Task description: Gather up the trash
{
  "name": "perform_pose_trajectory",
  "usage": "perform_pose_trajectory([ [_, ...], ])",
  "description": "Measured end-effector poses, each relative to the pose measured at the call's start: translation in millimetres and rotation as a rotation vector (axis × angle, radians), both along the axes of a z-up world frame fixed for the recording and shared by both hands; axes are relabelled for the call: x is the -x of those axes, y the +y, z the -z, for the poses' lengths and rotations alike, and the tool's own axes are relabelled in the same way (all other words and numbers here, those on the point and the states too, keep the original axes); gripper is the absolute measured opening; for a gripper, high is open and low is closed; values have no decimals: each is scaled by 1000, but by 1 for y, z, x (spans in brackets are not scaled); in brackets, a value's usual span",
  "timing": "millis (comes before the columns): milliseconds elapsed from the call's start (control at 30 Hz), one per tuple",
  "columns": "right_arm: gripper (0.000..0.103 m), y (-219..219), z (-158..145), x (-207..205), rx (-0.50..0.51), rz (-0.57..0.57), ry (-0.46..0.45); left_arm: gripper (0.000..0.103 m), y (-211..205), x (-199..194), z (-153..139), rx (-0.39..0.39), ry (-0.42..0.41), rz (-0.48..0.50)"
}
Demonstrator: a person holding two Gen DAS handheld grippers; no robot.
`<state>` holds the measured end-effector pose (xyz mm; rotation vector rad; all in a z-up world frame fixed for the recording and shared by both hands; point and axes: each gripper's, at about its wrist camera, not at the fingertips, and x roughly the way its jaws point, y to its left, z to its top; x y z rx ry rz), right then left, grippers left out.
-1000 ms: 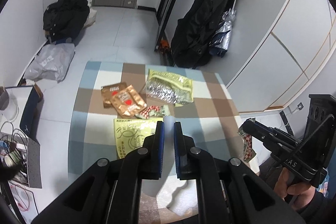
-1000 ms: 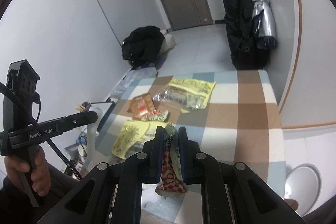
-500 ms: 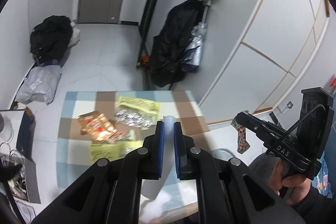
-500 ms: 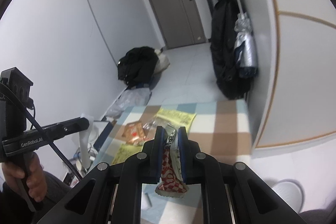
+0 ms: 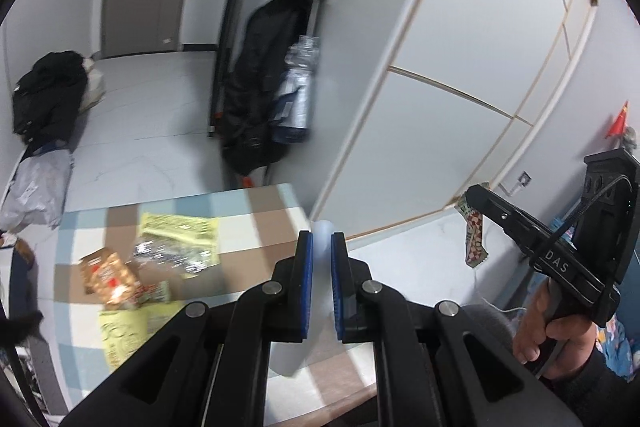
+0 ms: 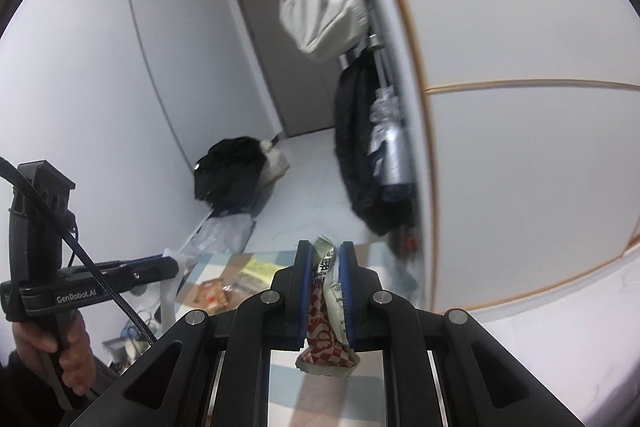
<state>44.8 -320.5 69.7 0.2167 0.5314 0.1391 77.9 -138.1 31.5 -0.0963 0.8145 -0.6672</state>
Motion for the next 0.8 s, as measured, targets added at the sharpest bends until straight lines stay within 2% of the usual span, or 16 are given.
perform_pose_trajectory([
  [200, 13, -46, -3, 11, -8, 73, -7, 5, -48, -3, -1, -9, 6, 81],
  [400, 13, -95, 7, 23, -19, 164, 16, 5, -95, -12, 16, -19, 48, 158],
  [600, 13, -142, 28, 37, -46, 256, 60, 5, -142, -17, 34, -42, 75, 231],
  [800, 13, -183, 62, 49, -80, 341, 125, 5, -188, -22, 62, -76, 125, 303],
])
